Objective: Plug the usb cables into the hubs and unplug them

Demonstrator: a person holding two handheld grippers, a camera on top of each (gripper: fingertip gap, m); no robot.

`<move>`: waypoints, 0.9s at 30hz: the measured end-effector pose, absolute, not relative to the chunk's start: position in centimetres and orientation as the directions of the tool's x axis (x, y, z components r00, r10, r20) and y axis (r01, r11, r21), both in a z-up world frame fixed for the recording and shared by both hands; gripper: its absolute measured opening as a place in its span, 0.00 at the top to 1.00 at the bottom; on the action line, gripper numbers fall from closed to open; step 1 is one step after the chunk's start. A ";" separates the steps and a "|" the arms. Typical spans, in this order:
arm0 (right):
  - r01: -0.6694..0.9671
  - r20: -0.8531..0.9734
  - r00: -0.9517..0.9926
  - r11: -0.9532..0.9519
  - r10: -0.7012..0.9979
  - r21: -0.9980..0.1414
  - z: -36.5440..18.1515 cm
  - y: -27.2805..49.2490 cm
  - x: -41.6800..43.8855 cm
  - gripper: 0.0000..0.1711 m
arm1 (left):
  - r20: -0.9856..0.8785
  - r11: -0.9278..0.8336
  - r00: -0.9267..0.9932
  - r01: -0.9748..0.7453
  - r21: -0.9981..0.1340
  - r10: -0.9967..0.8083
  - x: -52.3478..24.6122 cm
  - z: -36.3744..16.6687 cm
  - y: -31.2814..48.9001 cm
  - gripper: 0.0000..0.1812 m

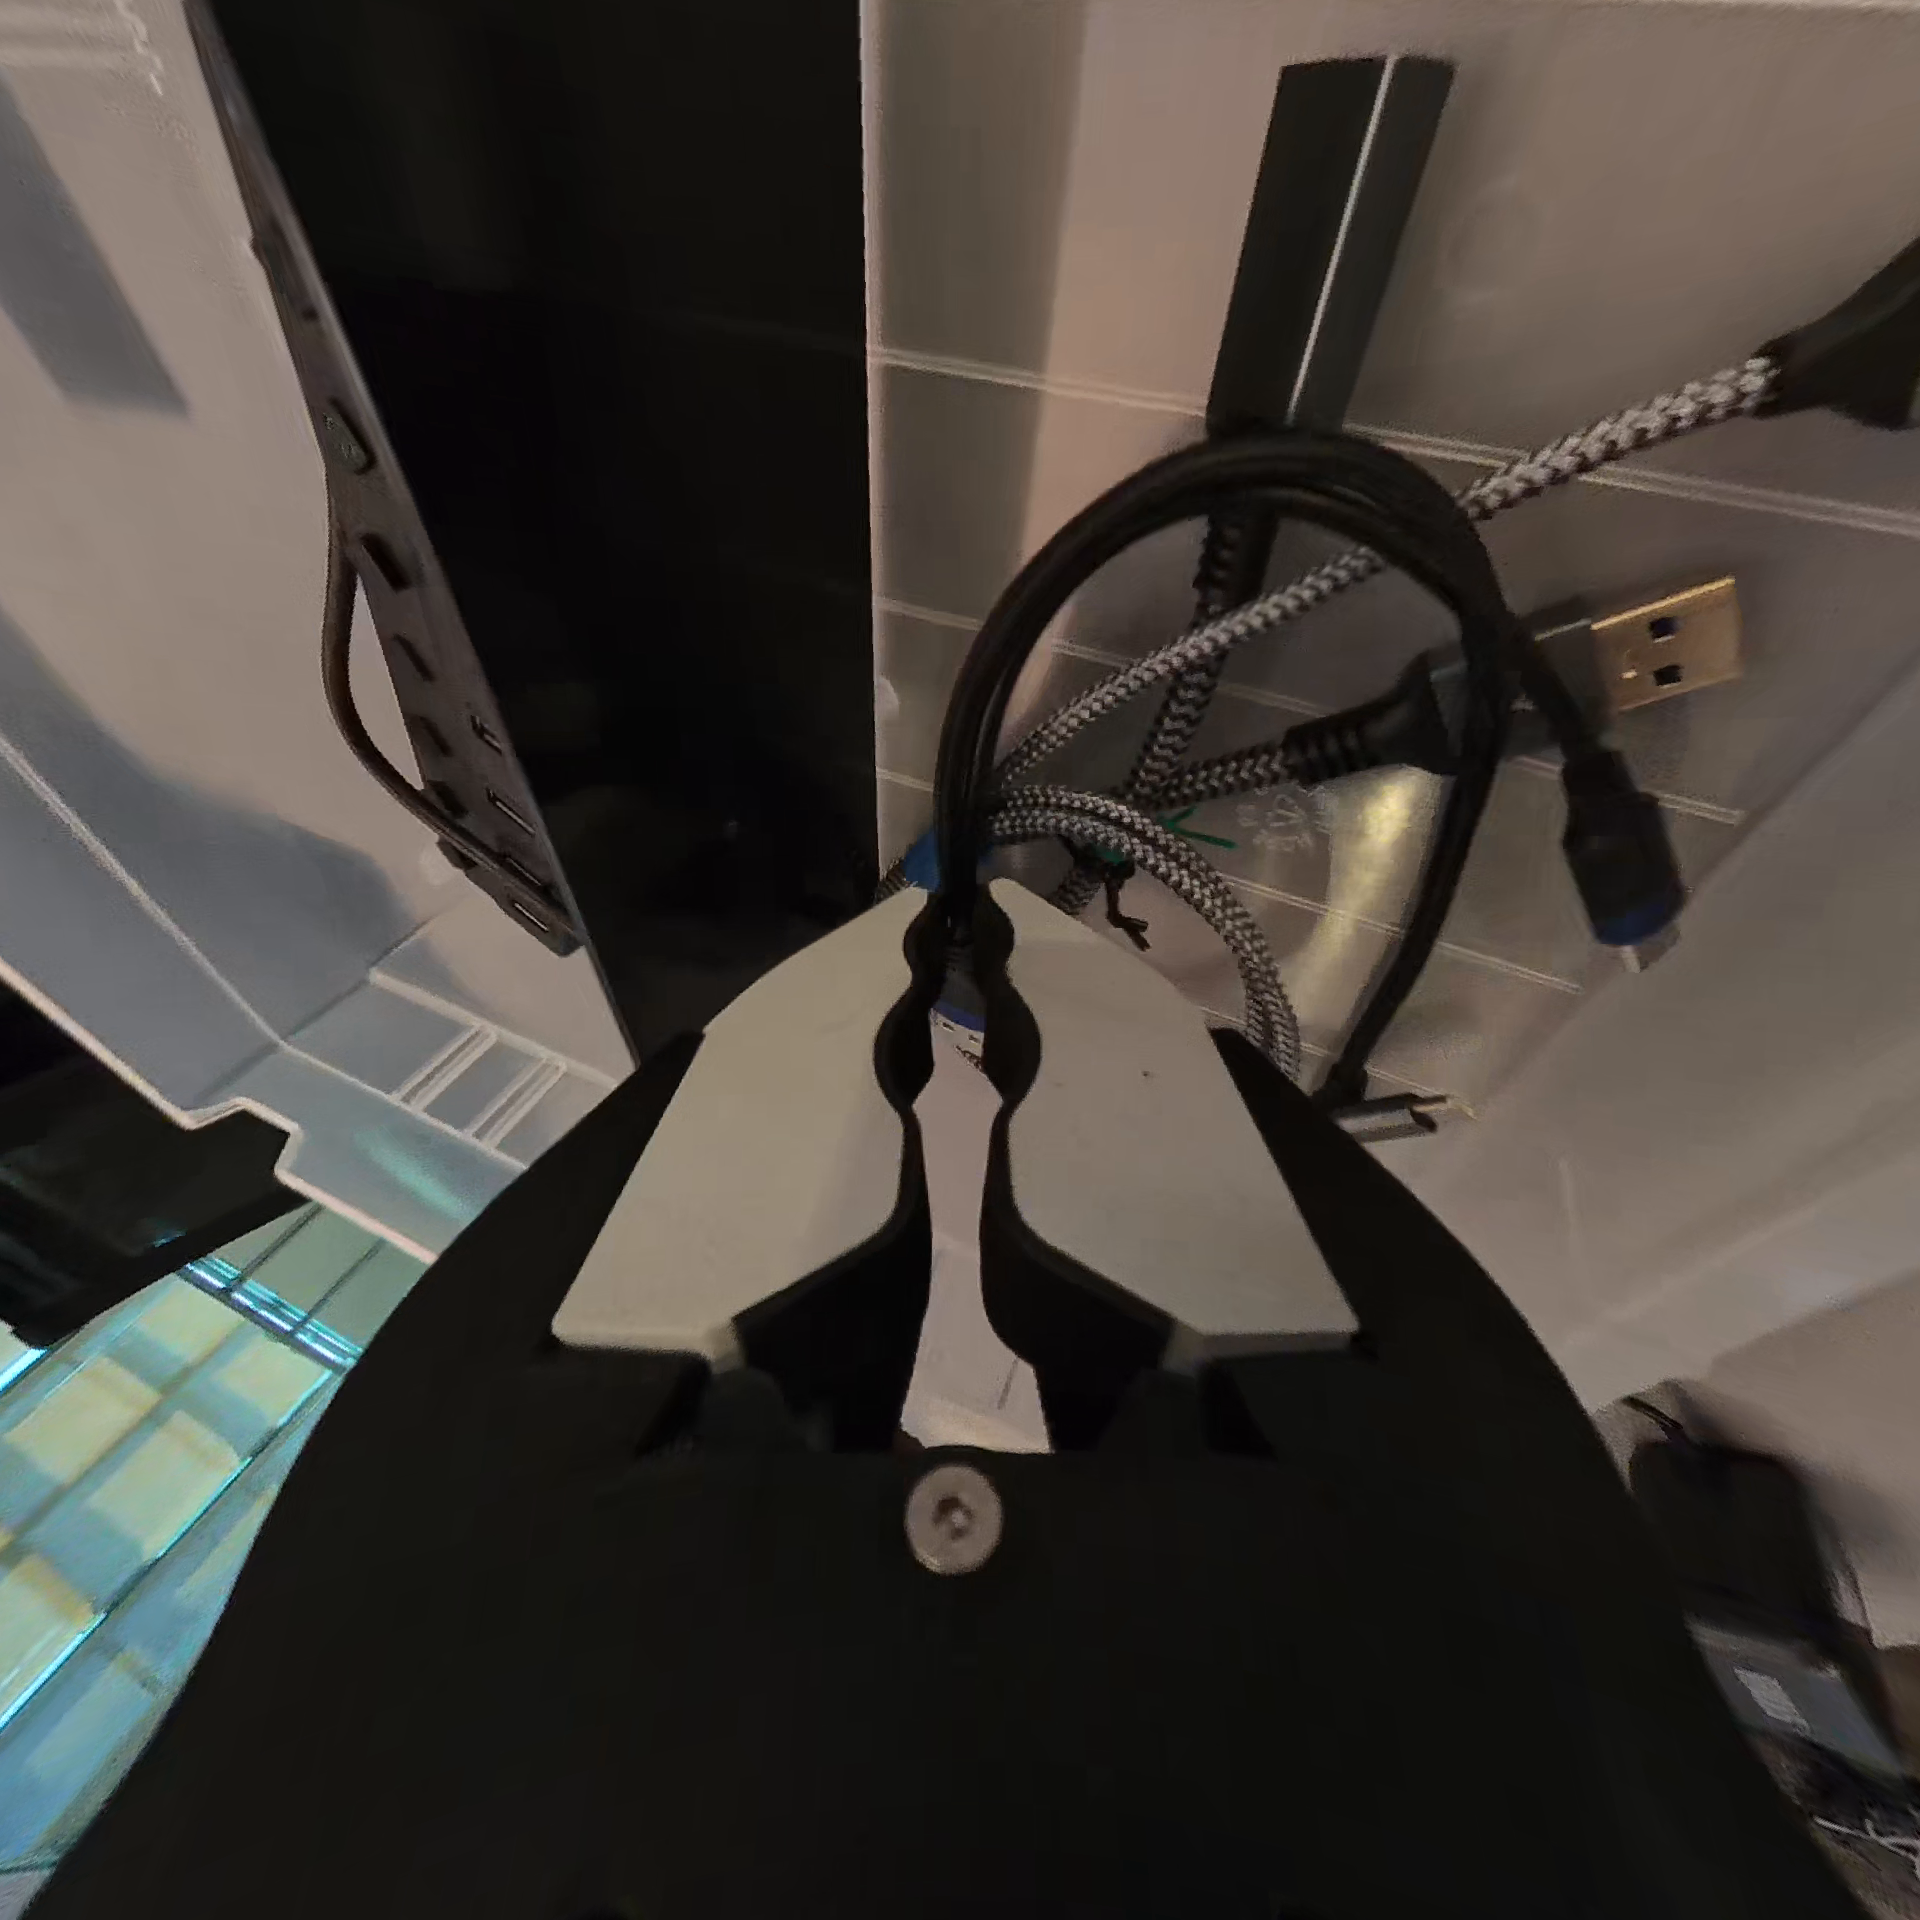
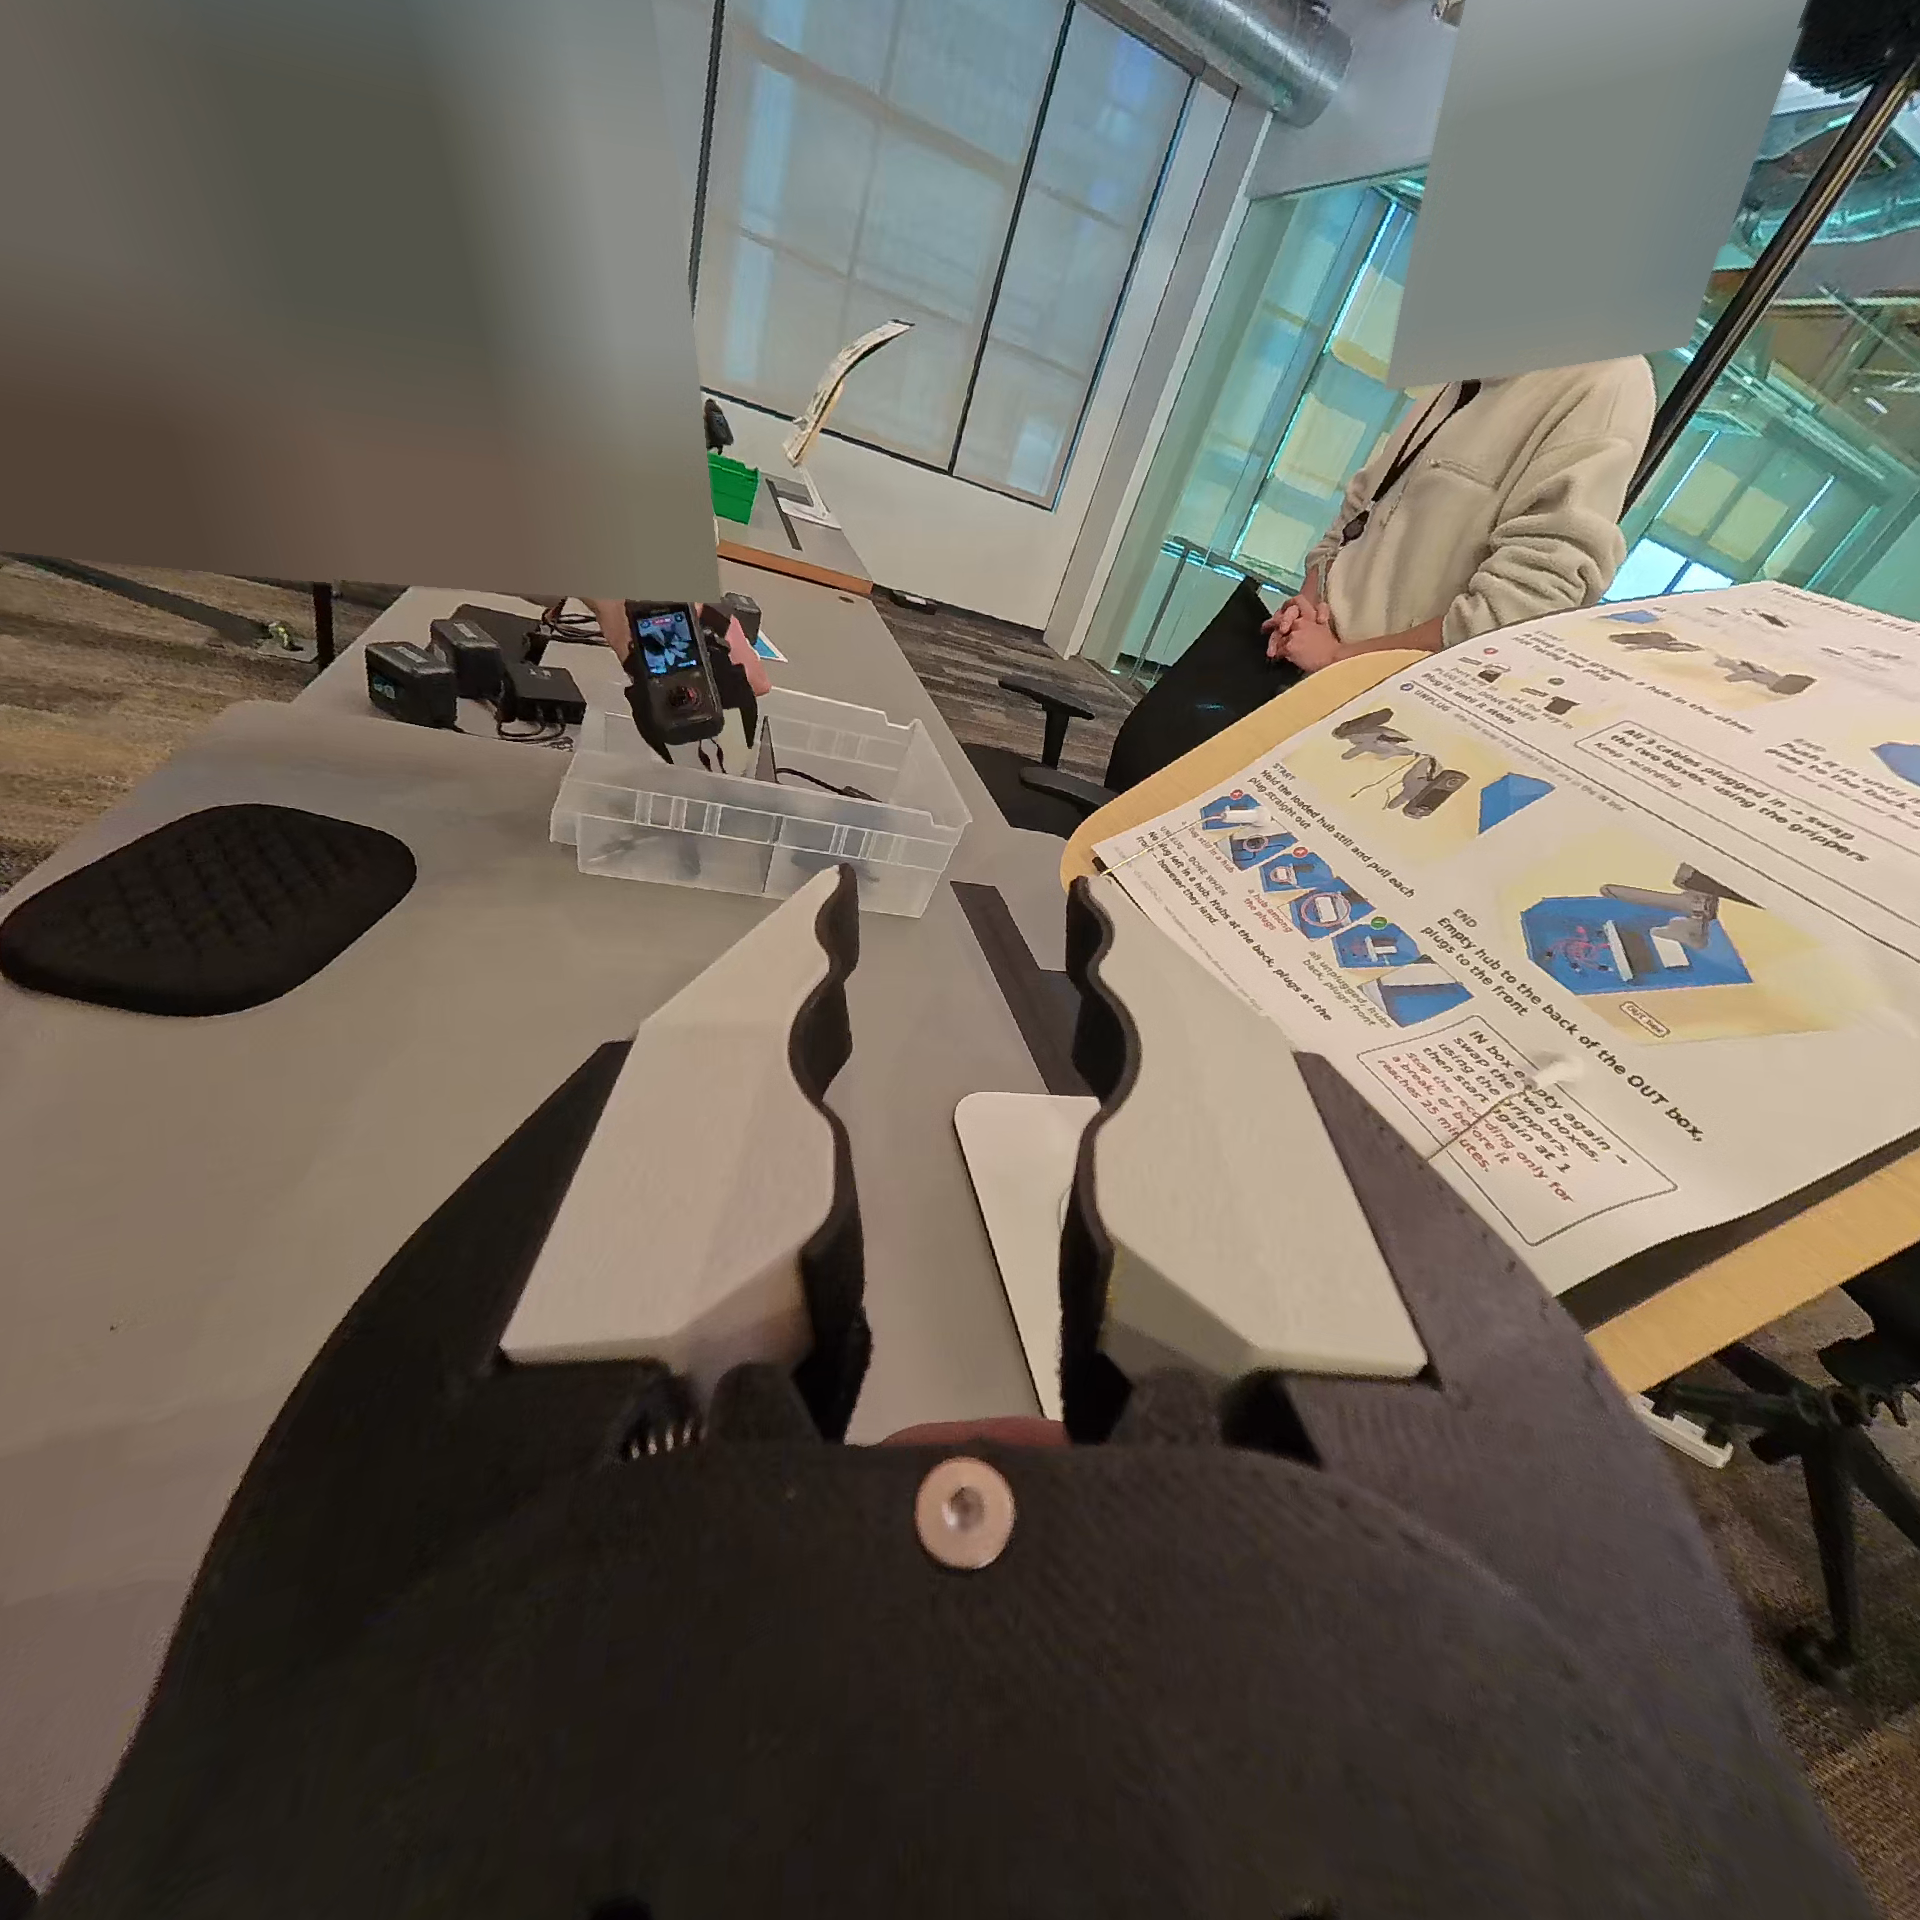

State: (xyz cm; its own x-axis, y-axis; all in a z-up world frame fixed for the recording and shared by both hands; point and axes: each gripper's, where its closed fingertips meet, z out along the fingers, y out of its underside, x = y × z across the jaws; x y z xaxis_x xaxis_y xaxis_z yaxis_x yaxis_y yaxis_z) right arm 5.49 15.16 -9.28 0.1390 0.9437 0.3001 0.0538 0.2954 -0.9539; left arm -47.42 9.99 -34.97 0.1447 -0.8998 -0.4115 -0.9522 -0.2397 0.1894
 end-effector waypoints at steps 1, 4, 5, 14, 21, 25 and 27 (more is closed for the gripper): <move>0.055 0.300 0.139 0.295 0.944 -0.954 -9.3 15.2 5.5 0.78 | -0.406 -0.246 0.152 -0.950 0.193 -0.901 -47.5 -34.9 9.8 0.98; 0.056 0.301 0.136 0.296 0.944 -0.954 -9.3 15.1 5.4 0.78 | -0.408 -0.274 0.190 -0.949 0.157 -0.893 -47.4 -34.2 9.6 0.98; 0.057 0.302 0.135 0.297 0.944 -0.953 -9.3 15.1 5.4 0.78 | -0.417 -0.288 0.210 -0.948 0.134 -0.884 -47.4 -33.9 9.6 0.98; 0.046 0.303 0.133 0.299 0.944 -0.953 -9.1 14.9 5.6 0.78 | -0.399 -0.390 0.346 -0.920 0.032 -0.849 -48.1 -33.1 8.7 0.98; 0.041 0.302 0.132 0.299 0.944 -0.953 -9.0 14.8 5.8 0.78 | -0.391 -0.391 0.344 -0.919 0.046 -0.854 -48.4 -34.5 8.5 0.98; 0.043 0.299 0.131 0.296 0.945 -0.954 -9.1 14.9 5.7 0.78 | -0.446 -0.407 0.359 -0.913 0.014 -0.820 -48.6 -33.0 9.1 0.98; 0.044 0.299 0.131 0.296 0.945 -0.954 -9.1 14.9 5.7 0.78 | -0.466 -0.436 0.405 -0.899 -0.045 -0.787 -48.7 -31.5 9.3 0.98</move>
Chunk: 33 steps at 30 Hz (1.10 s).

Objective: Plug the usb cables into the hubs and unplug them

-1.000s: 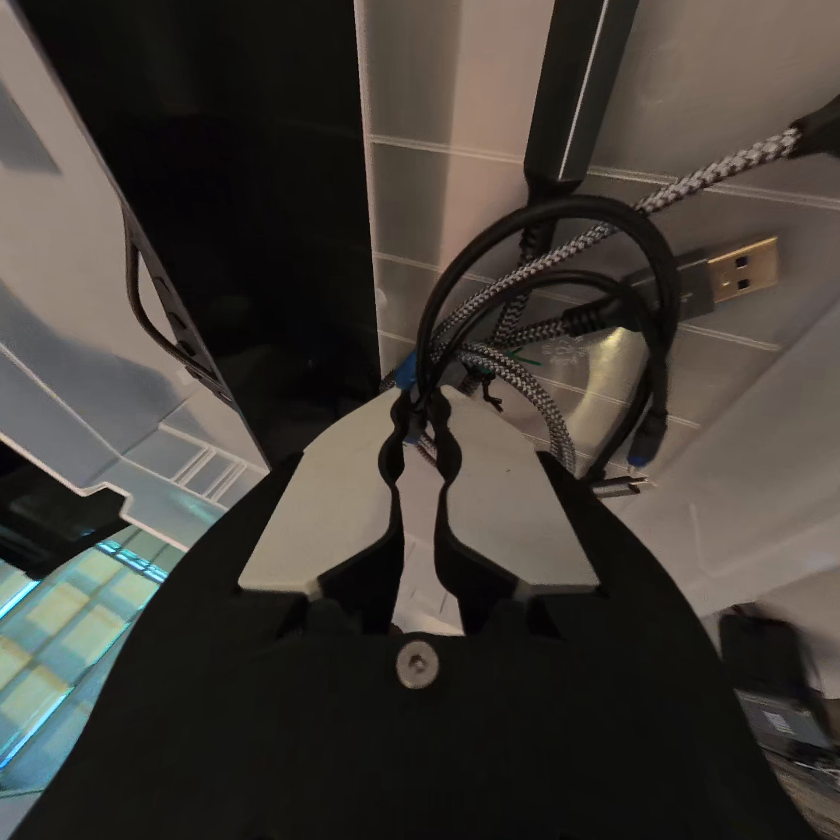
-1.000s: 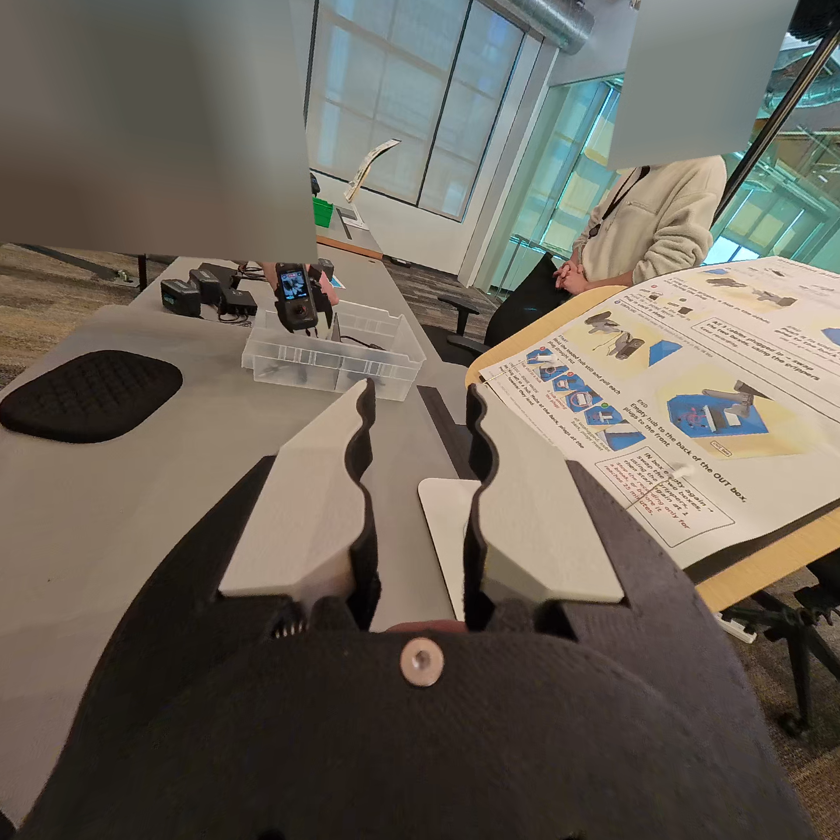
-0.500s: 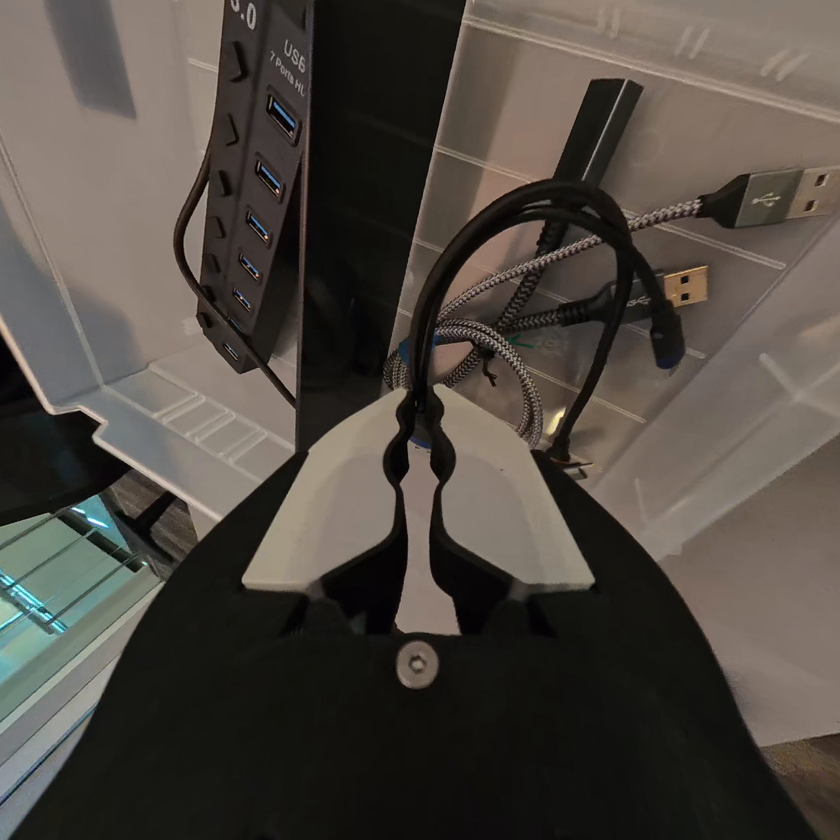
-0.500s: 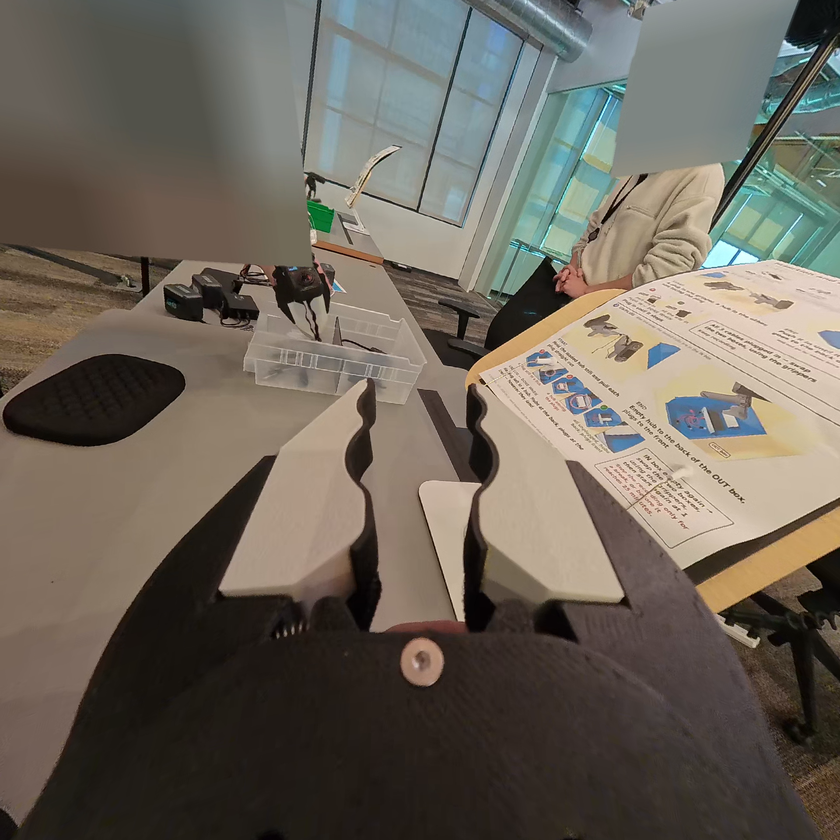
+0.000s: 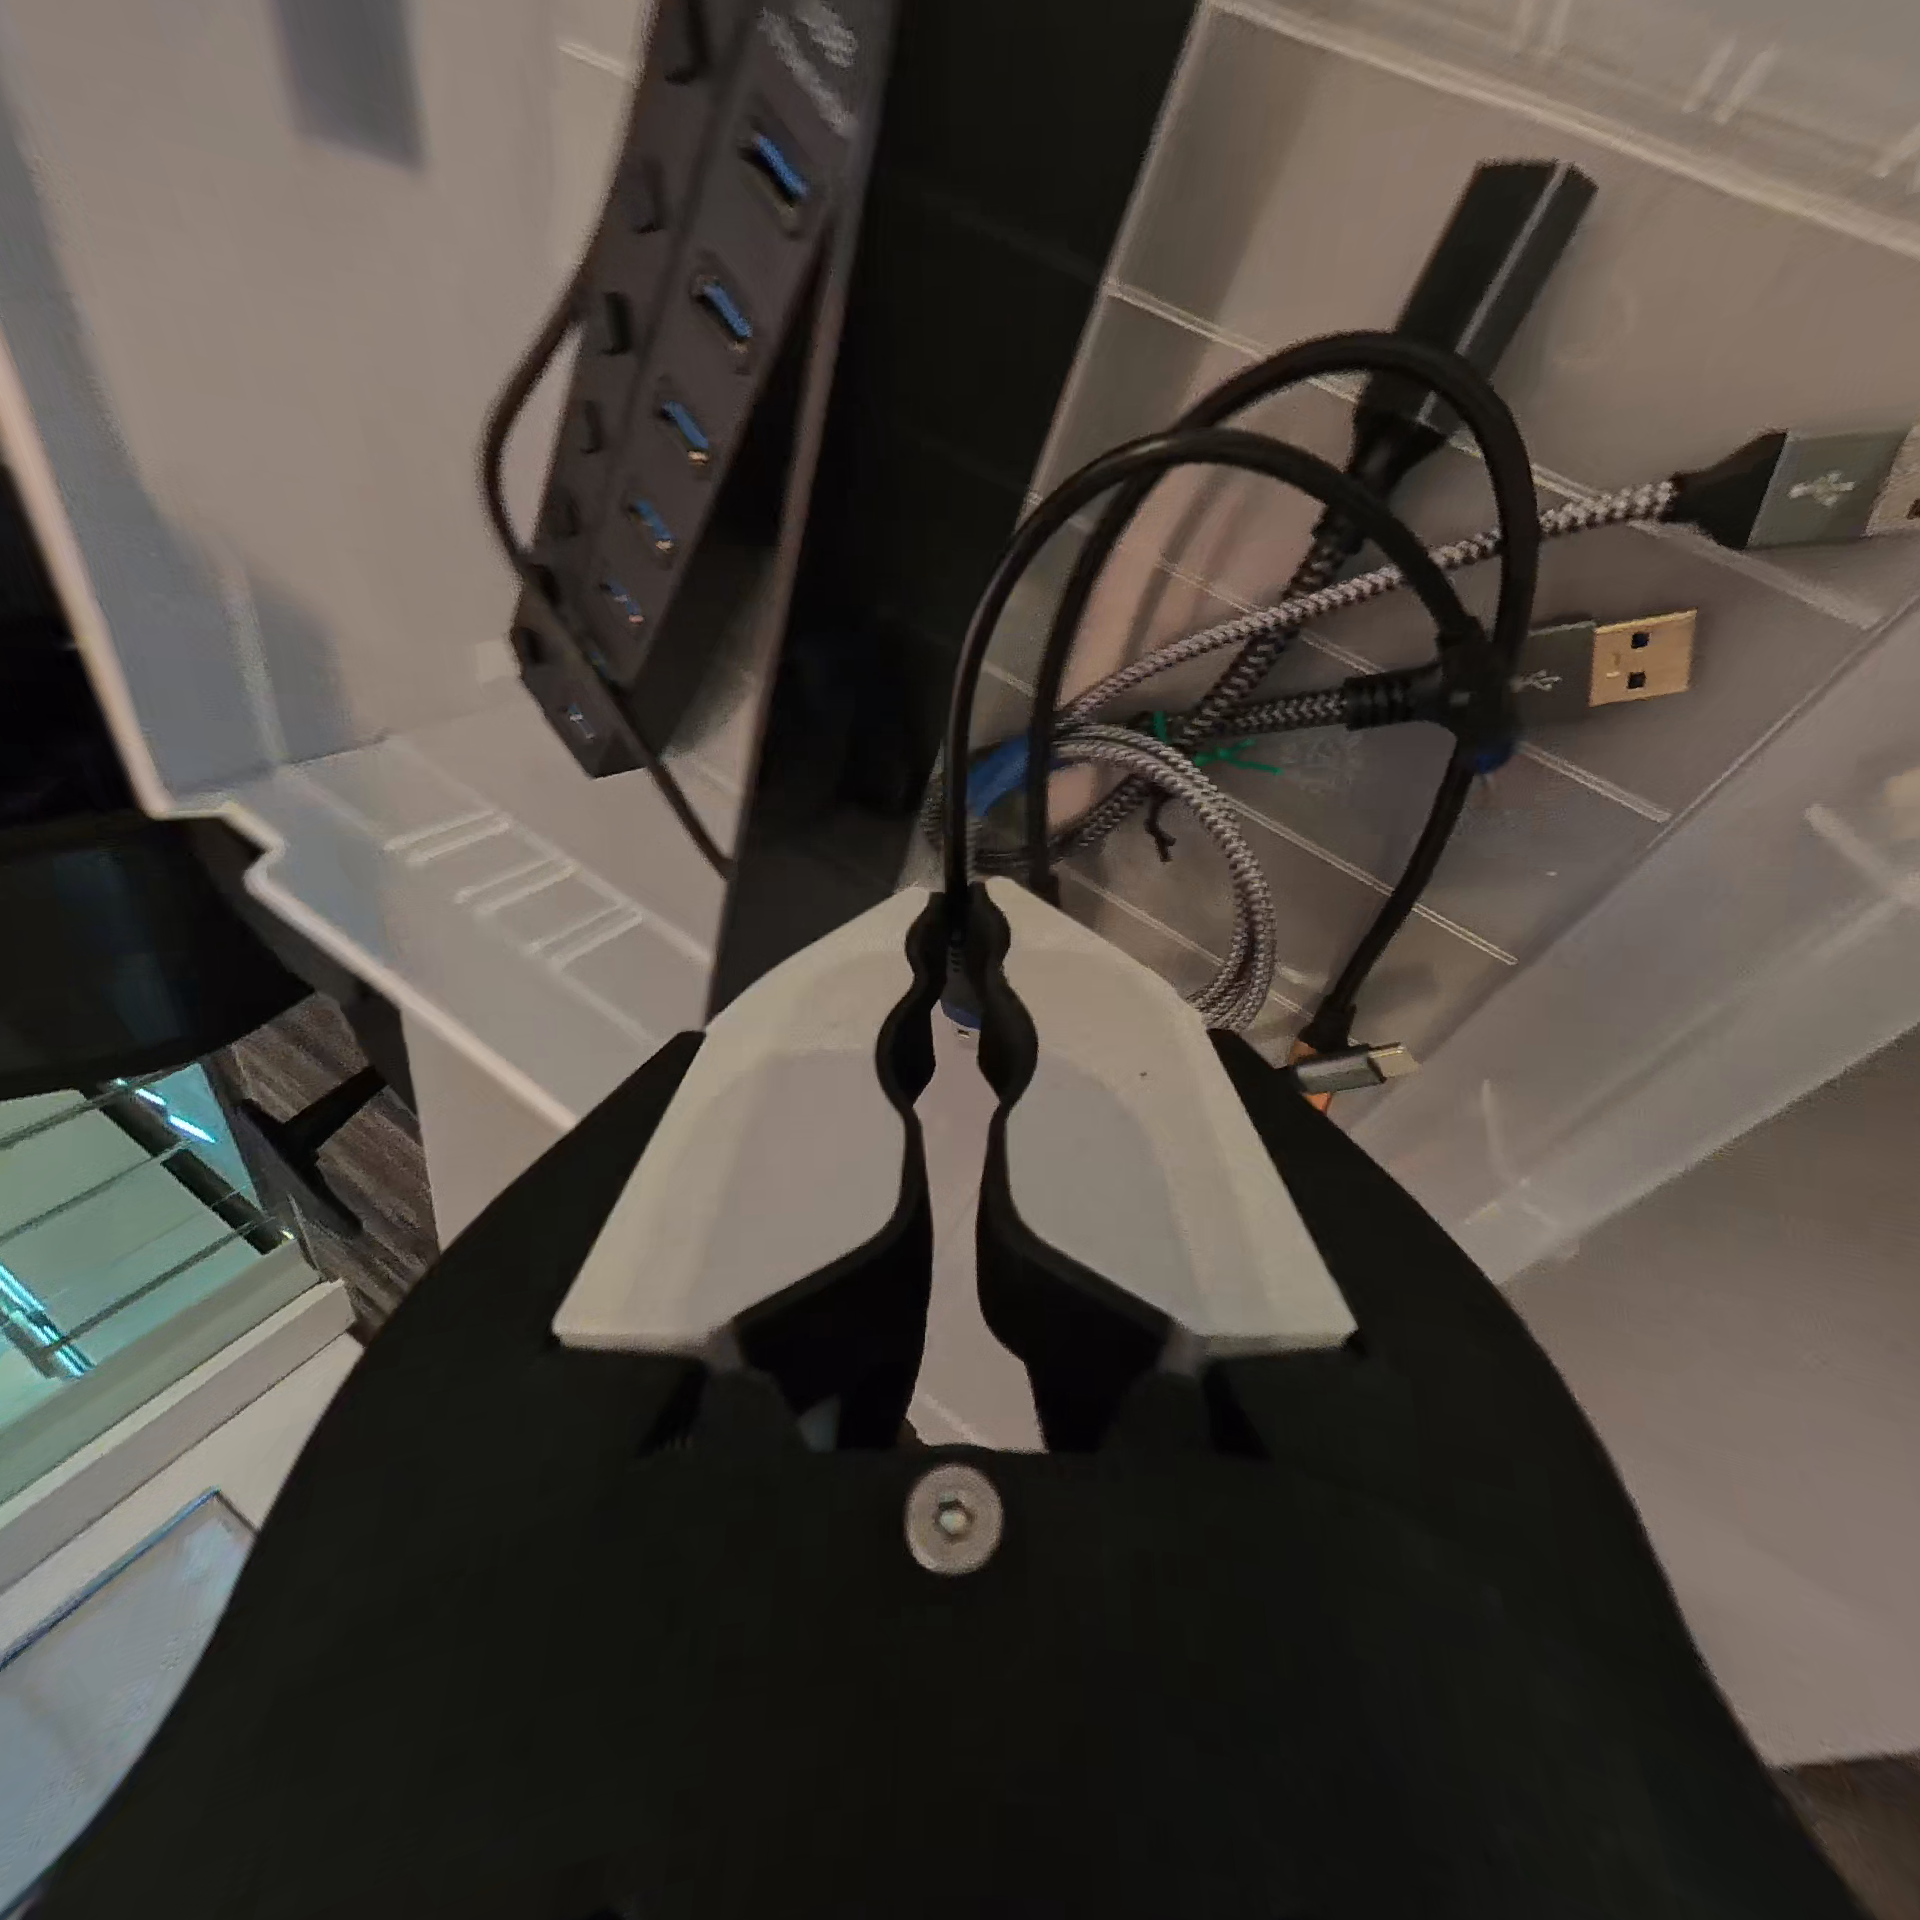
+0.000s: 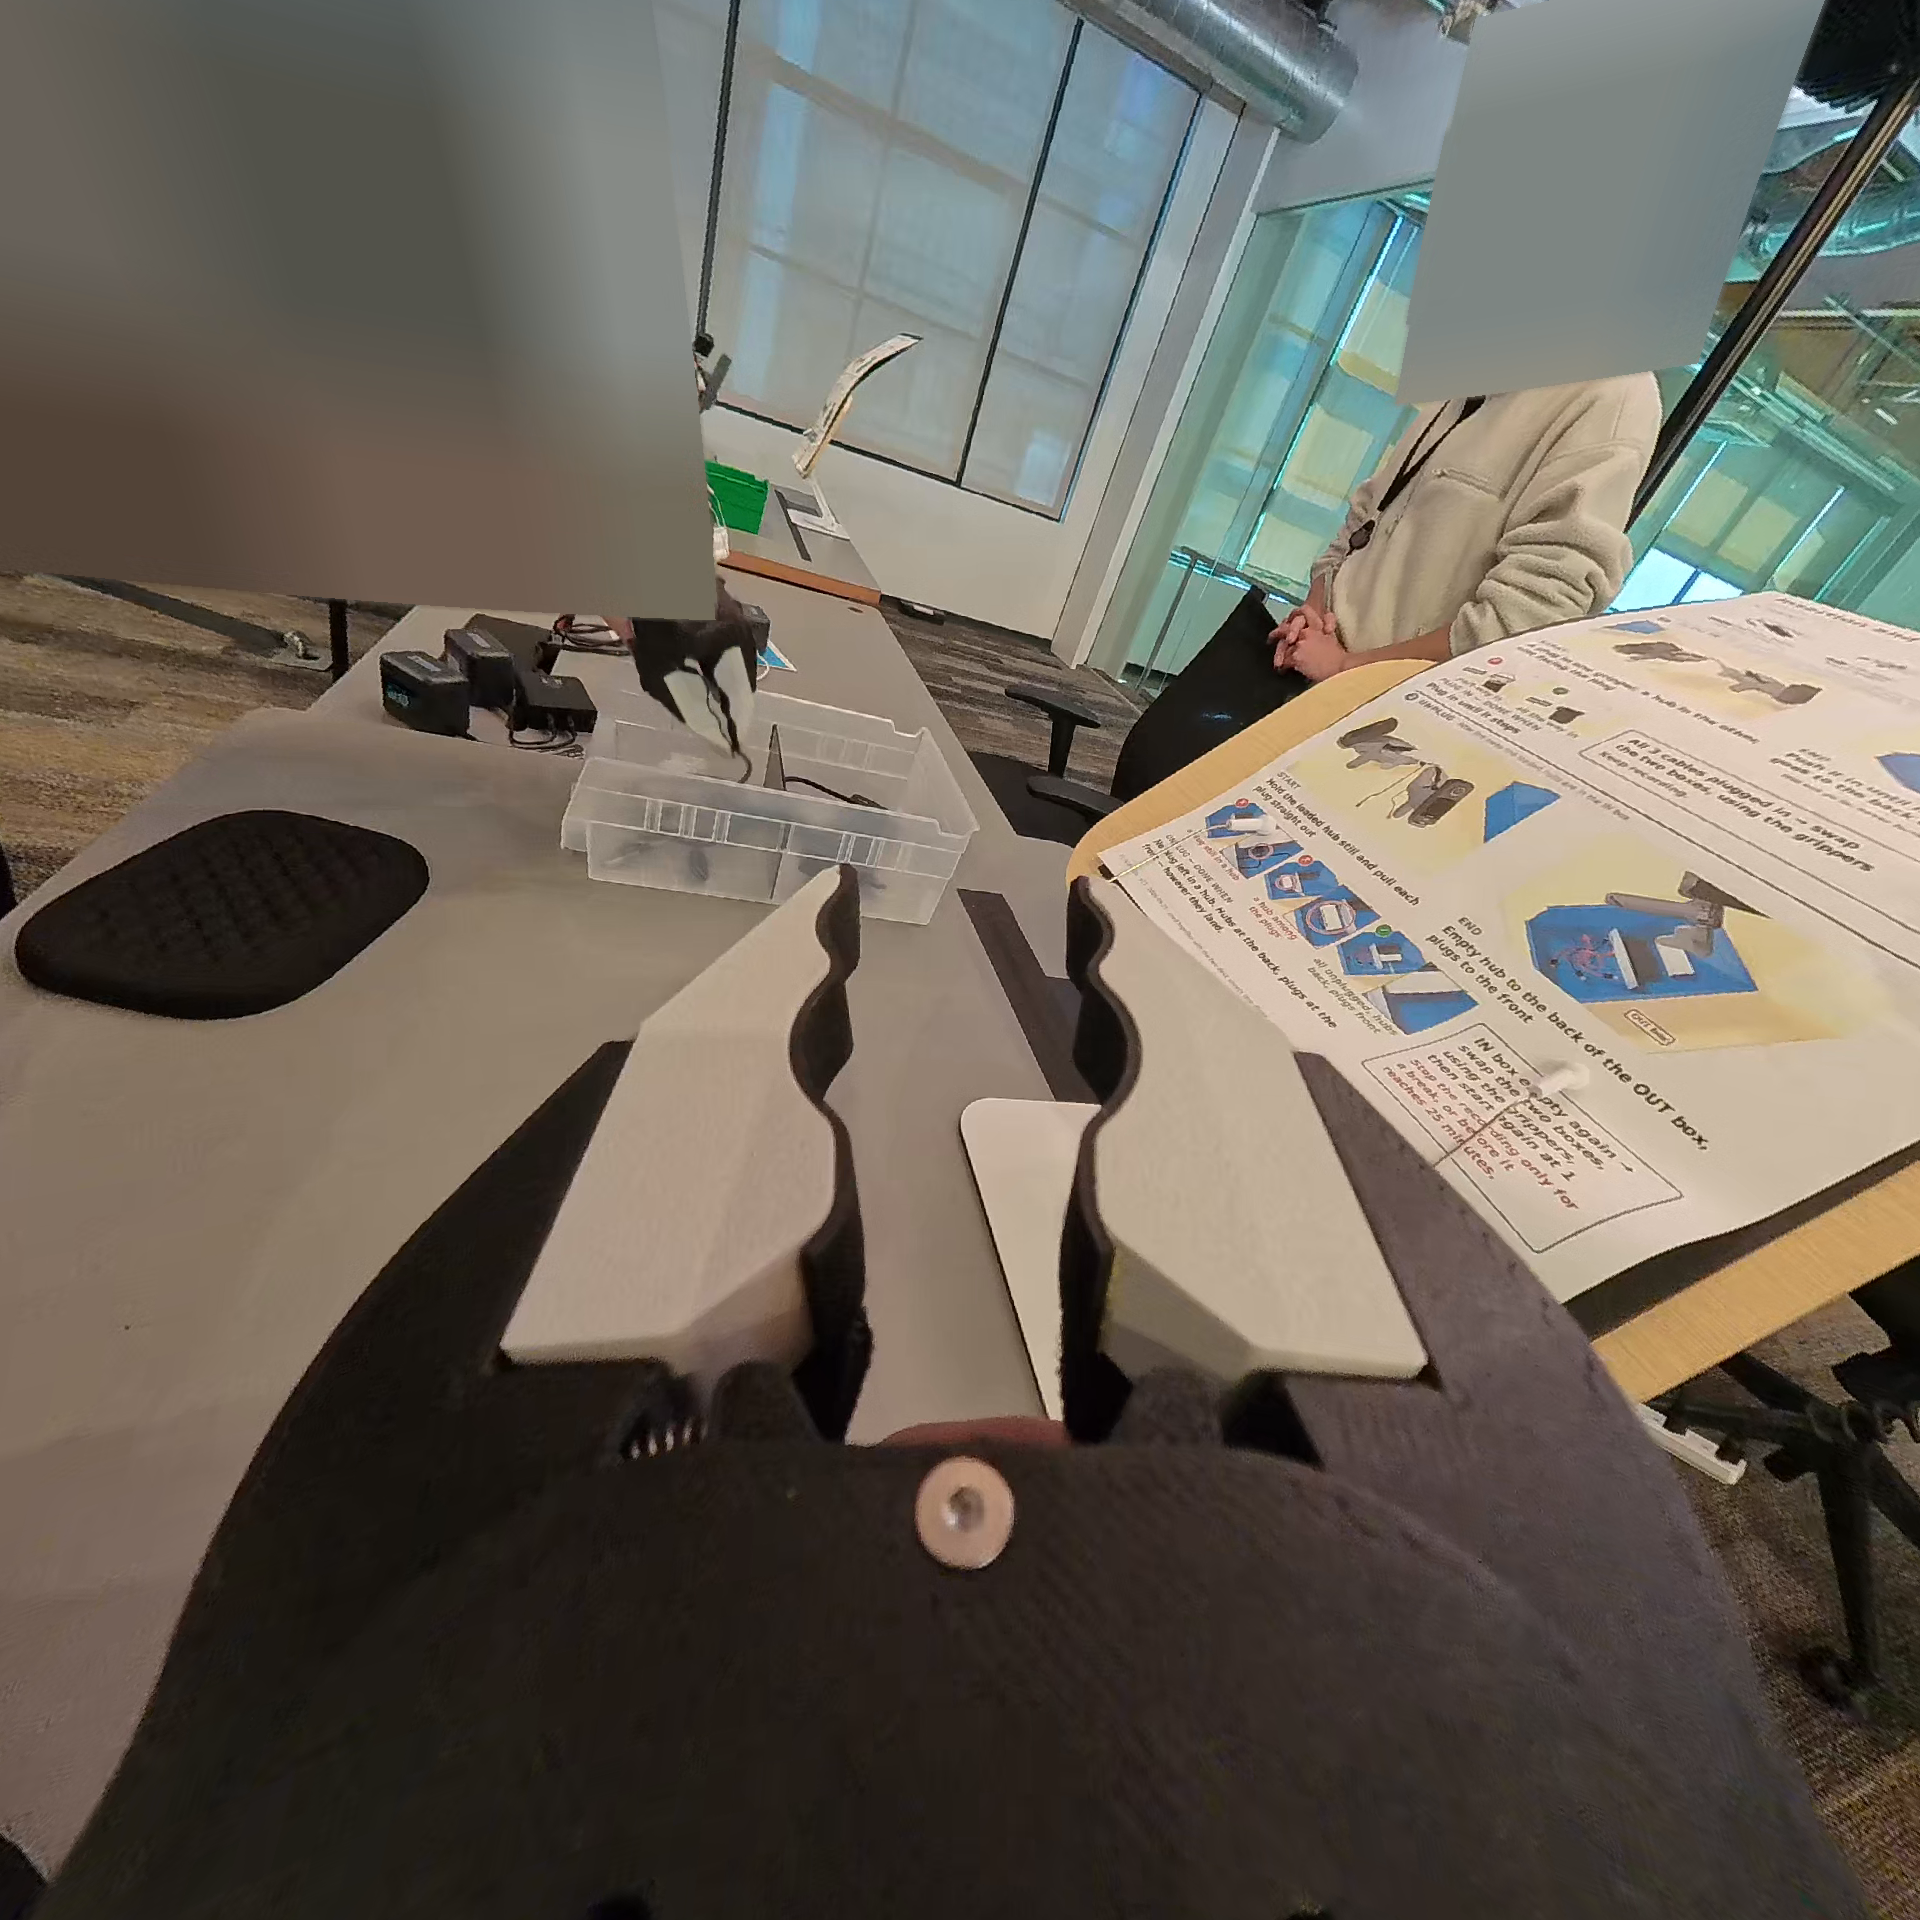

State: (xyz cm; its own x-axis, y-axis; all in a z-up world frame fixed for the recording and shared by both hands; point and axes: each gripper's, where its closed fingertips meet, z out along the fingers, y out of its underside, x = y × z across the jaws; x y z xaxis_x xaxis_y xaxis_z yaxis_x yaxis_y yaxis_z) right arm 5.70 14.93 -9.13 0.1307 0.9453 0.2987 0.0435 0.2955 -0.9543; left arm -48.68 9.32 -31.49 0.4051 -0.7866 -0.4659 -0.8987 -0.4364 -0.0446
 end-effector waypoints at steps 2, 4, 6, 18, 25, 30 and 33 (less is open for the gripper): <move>0.045 0.300 0.131 0.296 0.945 -0.954 -9.1 14.9 5.7 0.78 | -0.528 -0.452 0.424 -0.888 -0.085 -0.735 -49.2 -29.4 9.8 0.98; 0.043 0.301 0.132 0.298 0.945 -0.954 -9.0 14.9 5.7 0.78 | -0.570 -0.476 0.465 -0.868 -0.142 -0.678 -49.5 -27.1 10.1 0.98; 0.039 0.301 0.126 0.299 0.945 -0.954 -8.9 14.7 5.6 0.77 | -0.612 -0.488 0.495 -0.851 -0.197 -0.617 -49.4 -24.4 10.2 0.98; 0.089 0.222 -0.047 0.225 0.974 -0.970 -11.0 12.7 -0.6 0.72 | -0.760 -0.161 0.345 -0.937 -0.309 -0.551 -32.0 -15.9 11.7 0.98; 0.163 0.050 -0.103 0.066 0.993 -0.984 -14.0 12.2 -8.3 0.68 | -0.949 0.042 -0.095 -0.995 0.086 -0.300 -21.4 -14.9 14.1 0.98; 0.101 -0.104 -0.135 -0.090 0.985 -0.991 -13.8 11.8 -11.2 0.72 | -0.922 0.130 -0.366 -0.928 0.350 -0.125 -17.0 -14.3 14.9 0.98; 0.123 -0.150 -0.120 -0.135 0.981 -0.983 -14.8 12.0 -12.5 0.76 | -0.895 0.171 -0.442 -0.887 0.428 -0.053 -15.1 -14.2 15.0 0.98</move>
State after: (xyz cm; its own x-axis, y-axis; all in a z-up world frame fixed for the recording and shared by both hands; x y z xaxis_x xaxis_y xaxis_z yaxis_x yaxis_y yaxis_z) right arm -12.47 11.95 -14.84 -0.1199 0.9814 -0.1500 0.1235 -0.1352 -0.9831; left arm -15.14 15.03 -14.19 -0.4423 -0.0527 -0.8953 -0.8873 0.1712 0.4283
